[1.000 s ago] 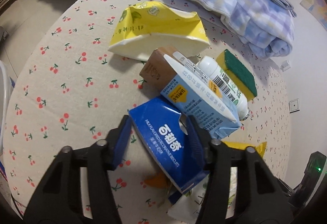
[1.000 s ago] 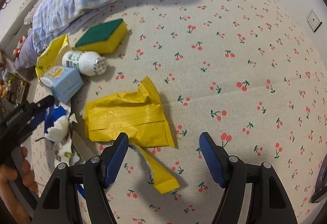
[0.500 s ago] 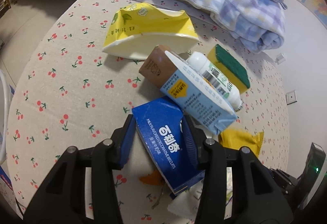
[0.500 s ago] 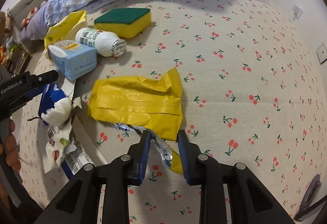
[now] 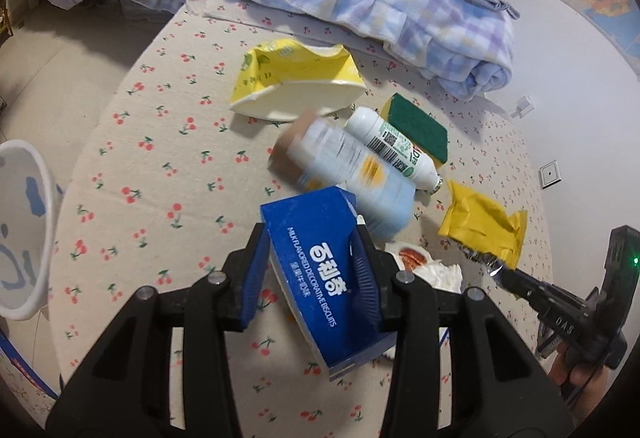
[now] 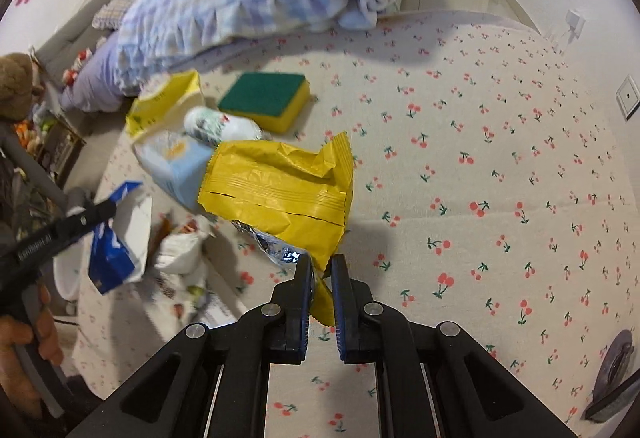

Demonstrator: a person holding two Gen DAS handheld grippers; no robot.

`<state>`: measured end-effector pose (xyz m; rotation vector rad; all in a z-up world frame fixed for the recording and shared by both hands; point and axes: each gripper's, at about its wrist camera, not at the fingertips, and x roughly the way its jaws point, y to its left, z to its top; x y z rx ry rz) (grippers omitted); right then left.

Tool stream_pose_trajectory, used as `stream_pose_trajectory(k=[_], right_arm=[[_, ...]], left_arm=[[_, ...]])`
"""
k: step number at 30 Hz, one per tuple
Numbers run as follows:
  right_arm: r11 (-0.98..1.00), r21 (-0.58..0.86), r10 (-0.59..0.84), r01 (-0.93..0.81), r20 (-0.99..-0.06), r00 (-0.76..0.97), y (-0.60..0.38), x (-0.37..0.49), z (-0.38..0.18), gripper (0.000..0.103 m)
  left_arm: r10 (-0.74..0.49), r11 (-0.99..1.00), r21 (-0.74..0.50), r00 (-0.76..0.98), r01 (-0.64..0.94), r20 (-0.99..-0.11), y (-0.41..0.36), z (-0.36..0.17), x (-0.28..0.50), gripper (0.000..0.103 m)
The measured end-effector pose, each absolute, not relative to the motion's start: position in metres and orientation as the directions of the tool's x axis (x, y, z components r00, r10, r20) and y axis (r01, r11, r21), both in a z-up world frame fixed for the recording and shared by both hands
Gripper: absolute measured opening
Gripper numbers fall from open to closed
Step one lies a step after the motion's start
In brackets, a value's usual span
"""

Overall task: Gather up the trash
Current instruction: 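Grasp the blue biscuit box with the left tool while the right tool grasps the yellow wrapper, then drop the blue box into the wastebasket with the left tool while the right tool drops the wrapper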

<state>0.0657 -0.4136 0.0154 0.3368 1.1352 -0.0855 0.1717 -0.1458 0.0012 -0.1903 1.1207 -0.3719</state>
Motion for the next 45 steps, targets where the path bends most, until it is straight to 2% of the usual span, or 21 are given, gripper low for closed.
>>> stream_pose_trajectory(k=[10,20,45], right_arm=[[0.943,0.267,0.143,0.198,-0.863,0.485,-0.382,0.068,0.042,0.011],[0.956,0.274,0.189,0.103,-0.847,0.497,-0.325,0.085,0.053,0.011],[0.965,0.234,0.263,-0.12,-0.869,0.419,-0.17,0.13,0.033,0.011]], left_arm=[[-0.379,0.926,-0.335,0.441,0.176,-0.814,-0.102,0.021,0.16,0.044],[-0.307,0.95,-0.291,0.499,0.112,-0.81,-0.039,0.028,0.149,0.044],[-0.142,0.963,-0.244,0.565,-0.11,-0.813,0.111,0.011,0.134,0.044]])
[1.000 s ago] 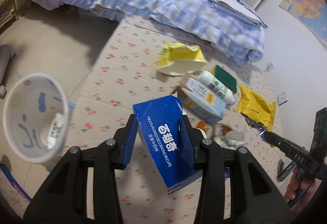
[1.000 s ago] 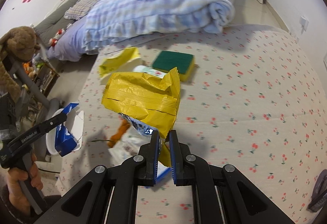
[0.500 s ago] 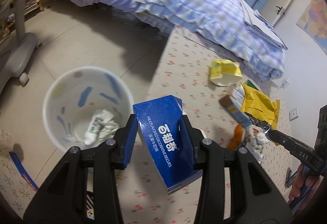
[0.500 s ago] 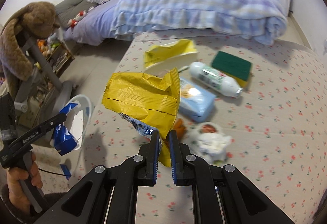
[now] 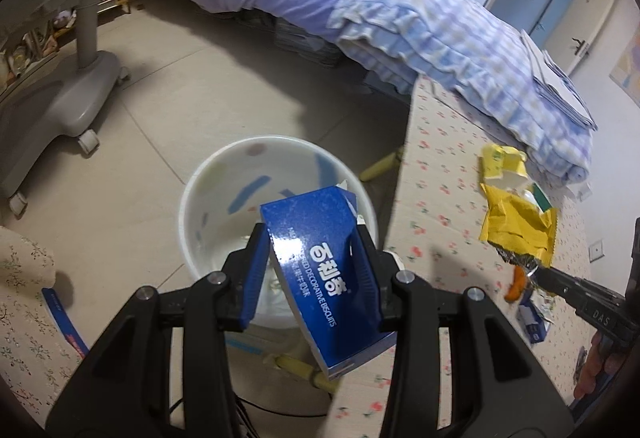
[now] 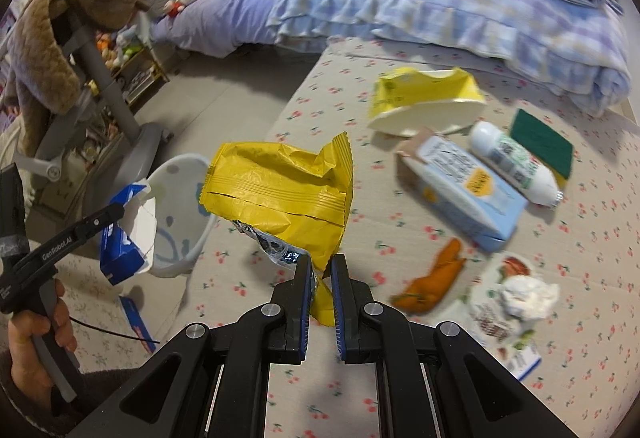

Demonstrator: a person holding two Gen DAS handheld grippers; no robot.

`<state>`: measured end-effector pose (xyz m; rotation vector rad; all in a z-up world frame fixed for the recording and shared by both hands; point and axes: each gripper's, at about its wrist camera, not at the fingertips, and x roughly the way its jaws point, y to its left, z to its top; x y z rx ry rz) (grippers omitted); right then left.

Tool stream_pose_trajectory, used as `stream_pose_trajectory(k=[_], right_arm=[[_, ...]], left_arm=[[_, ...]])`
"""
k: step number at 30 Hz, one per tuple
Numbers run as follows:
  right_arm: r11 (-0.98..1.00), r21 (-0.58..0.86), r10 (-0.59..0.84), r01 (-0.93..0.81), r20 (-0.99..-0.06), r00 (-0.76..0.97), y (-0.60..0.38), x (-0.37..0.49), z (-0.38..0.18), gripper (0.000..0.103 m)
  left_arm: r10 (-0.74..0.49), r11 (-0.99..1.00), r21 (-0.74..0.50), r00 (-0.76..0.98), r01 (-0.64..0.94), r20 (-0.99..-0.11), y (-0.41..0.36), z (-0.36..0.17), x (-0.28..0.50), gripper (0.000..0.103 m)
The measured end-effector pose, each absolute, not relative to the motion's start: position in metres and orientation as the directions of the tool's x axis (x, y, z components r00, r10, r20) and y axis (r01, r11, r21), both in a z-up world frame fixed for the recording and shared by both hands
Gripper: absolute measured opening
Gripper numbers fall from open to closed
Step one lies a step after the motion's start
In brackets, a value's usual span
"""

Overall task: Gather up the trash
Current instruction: 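Drop the blue box into the wastebasket with the left tool while the right tool drops the wrapper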

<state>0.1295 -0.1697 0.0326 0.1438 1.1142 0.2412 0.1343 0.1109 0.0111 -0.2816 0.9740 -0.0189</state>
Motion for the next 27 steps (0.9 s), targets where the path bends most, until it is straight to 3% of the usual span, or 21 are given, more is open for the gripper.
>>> stream_pose_trajectory(k=[10,11,13,14,15,27], right_arm=[[0.958,0.219,0.277,-0.187,-0.878,0.389,-0.116,0.143,0.019,0.011],[0.957,0.218,0.278,-0.193,-0.879,0.388,-0.112,0.144,0.018,0.011],[0.954,0.218,0.283,-0.206,-0.879,0.384,-0.101,0.148,0.016,0.011],[0.953,0.217,0.285,-0.211,-0.879,0.382,-0.097,0.149,0.015,0.011],[0.952,0.217,0.287,-0.216,-0.879,0.38,-0.091,0.151,0.014,0.011],[0.945,0.22,0.297,-0.242,-0.887,0.354,-0.049,0.17,-0.002,0.011]], left_arm=[[-0.096,0.969,-0.205,0.56,-0.136,-0.823,0.14,-0.003,0.145,0.044],[-0.093,0.972,-0.195,0.551,-0.128,-0.829,0.14,-0.005,0.147,0.047],[-0.089,0.976,-0.179,0.528,-0.122,-0.845,0.14,-0.008,0.148,0.062],[-0.072,0.976,-0.167,0.52,-0.138,-0.851,0.142,-0.008,0.147,0.076],[-0.059,0.975,-0.16,0.519,-0.152,-0.853,0.144,-0.008,0.146,0.079],[0.033,0.971,-0.088,0.487,-0.224,-0.873,0.168,-0.003,0.133,0.081]])
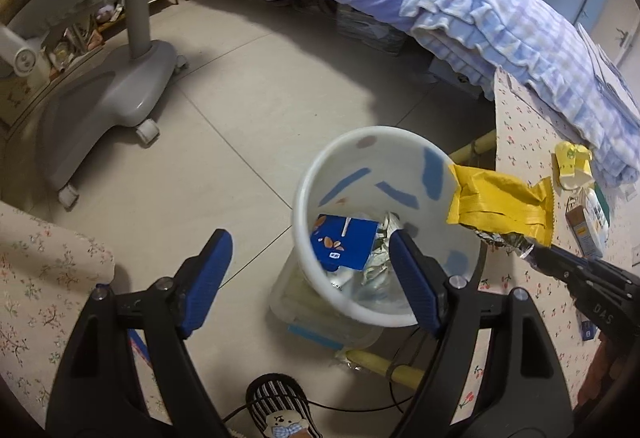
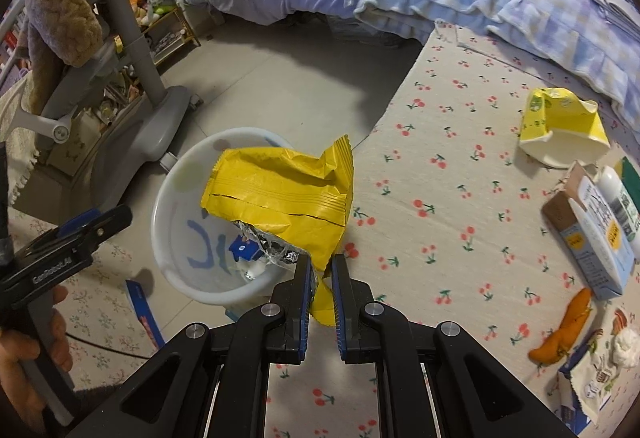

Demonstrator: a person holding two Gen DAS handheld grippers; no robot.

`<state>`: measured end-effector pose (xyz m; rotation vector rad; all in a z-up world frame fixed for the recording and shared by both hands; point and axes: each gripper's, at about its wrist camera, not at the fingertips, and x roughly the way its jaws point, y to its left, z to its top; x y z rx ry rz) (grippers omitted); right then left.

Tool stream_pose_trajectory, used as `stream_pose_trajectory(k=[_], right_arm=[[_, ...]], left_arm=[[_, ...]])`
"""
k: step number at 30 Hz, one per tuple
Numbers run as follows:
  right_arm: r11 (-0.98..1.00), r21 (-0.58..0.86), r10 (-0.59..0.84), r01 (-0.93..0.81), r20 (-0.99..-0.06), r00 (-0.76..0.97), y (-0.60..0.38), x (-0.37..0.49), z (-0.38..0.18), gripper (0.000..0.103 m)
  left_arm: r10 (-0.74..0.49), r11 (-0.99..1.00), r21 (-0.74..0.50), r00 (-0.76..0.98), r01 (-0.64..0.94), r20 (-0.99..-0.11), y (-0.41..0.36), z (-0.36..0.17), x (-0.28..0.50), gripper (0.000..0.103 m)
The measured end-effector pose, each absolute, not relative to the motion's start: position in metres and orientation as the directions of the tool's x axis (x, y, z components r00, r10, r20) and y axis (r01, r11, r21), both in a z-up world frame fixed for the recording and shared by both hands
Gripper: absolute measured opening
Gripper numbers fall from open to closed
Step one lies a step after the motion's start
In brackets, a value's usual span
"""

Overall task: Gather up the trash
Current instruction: 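Drop the blue box into the wastebasket with the left tool while the right tool drops the wrapper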

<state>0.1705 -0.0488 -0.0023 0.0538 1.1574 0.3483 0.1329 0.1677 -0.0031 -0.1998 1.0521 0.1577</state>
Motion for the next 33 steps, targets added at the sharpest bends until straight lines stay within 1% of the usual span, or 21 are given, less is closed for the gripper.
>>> stream_pose_trajectory(k=[4,7,8,9,11,21,26,33], right_arm=[[0.941,0.224,0.305,-0.253,-0.885,0.353,-0.041,0.172,-0.005,0.014],[0.925,0.261,0.35,-0.275,-0.865,0.36,-0.036,0.172,-0.004,0.015],[0.916,0.284,0.376,-0.285,-0.856,0.355,-0.034,0.173,-0.003,0.023],[0.913,0.292,0.383,-0.285,-0.856,0.348,-0.034,0.174,-0.003,0.042],[0.921,0.283,0.368,-0.267,-0.858,0.359,-0.034,0.173,-0.001,0.066],[0.934,0.271,0.345,-0.234,-0.852,0.394,-0.056,0.163,0.013,0.066],[0.943,0.265,0.326,-0.201,-0.852,0.409,-0.078,0.158,0.021,0.067],[0.957,0.249,0.29,-0.149,-0.849,0.441,-0.12,0.146,0.033,0.069]], left_arm=[[0.041,0.965,-0.093,0.489,-0.246,-0.871,0.176,0.0,0.129,0.082],[0.044,0.962,-0.093,0.485,-0.256,-0.873,0.179,-0.001,0.129,0.082],[0.045,0.961,-0.094,0.482,-0.259,-0.875,0.179,-0.001,0.129,0.083],[0.044,0.961,-0.095,0.48,-0.261,-0.876,0.178,-0.002,0.128,0.083],[0.041,0.961,-0.097,0.479,-0.259,-0.877,0.178,-0.002,0.129,0.083],[0.041,0.97,-0.077,0.468,-0.231,-0.883,0.164,-0.003,0.128,0.089],[0.037,0.976,-0.07,0.479,-0.205,-0.877,0.154,0.0,0.126,0.099],[0.021,0.984,-0.065,0.474,-0.164,-0.88,0.136,0.001,0.126,0.1]])
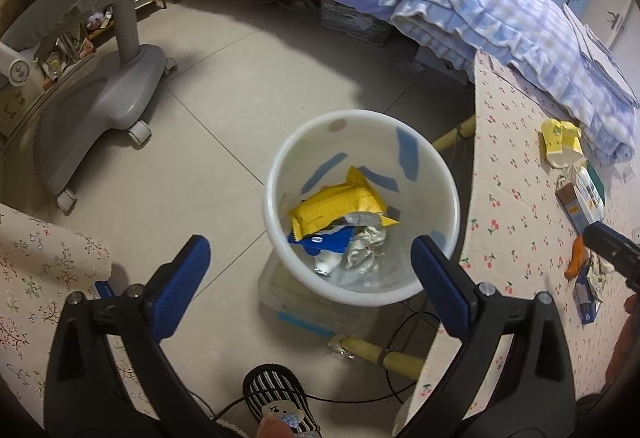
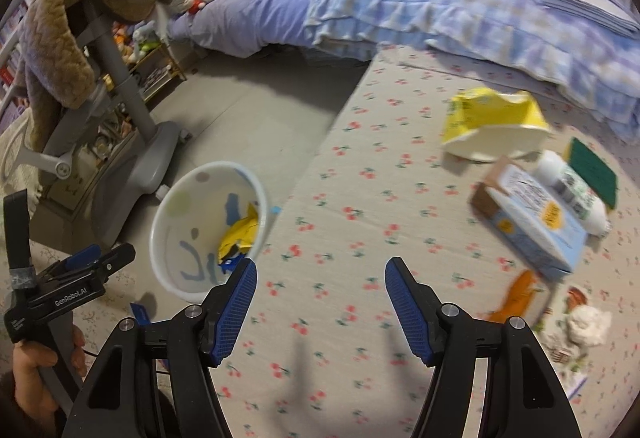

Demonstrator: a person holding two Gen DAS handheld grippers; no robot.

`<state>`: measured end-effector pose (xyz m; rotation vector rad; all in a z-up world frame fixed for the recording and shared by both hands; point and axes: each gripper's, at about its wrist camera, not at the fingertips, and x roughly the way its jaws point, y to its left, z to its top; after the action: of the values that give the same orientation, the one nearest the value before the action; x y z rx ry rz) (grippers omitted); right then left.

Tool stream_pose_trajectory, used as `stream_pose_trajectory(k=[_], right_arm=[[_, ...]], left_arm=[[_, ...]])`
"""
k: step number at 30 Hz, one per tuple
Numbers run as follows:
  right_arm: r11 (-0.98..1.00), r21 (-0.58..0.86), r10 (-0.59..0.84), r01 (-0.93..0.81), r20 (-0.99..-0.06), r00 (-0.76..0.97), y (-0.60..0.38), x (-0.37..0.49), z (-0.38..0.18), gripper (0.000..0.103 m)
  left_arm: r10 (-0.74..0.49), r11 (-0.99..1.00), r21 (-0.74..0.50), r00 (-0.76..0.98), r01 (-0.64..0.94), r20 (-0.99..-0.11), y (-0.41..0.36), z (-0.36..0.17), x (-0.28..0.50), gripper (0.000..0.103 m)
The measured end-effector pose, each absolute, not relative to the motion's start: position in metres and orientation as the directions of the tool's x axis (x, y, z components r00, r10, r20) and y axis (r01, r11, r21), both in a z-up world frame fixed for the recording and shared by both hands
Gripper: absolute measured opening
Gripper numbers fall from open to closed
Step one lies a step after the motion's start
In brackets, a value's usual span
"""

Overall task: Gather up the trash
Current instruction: 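Drop the blue box into the wastebasket with the left tool while the right tool drops the wrapper, then grasp a small white tissue on the table with the right tool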

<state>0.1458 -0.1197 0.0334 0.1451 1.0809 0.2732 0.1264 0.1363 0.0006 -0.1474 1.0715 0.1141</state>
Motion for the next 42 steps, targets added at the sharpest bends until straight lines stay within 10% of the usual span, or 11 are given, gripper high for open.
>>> stream_pose_trajectory(k=[32,38,42], right_arm=[[0.966,0.219,0.144,0.138,-0.898,0.417,-0.321,0.107,0.0,0.07],[0.969,0.231,0.178,0.091,-0.9,0.397,-0.315,0.112,-0.005,0.023],[0.974,0.216,0.171,0.063,-0.893,0.417,-0.313,0.109,0.001,0.017]], left_arm=[[-0.121,0.992,-0.093,0.443,0.085,-0.888,-0.009,0.006,0.138,0.1],[-0.149,0.986,-0.105,0.418,0.128,-0.896,-0.035,0.002,0.139,0.1],[-0.183,0.979,-0.127,0.408,0.161,-0.895,-0.053,0.002,0.138,0.1]])
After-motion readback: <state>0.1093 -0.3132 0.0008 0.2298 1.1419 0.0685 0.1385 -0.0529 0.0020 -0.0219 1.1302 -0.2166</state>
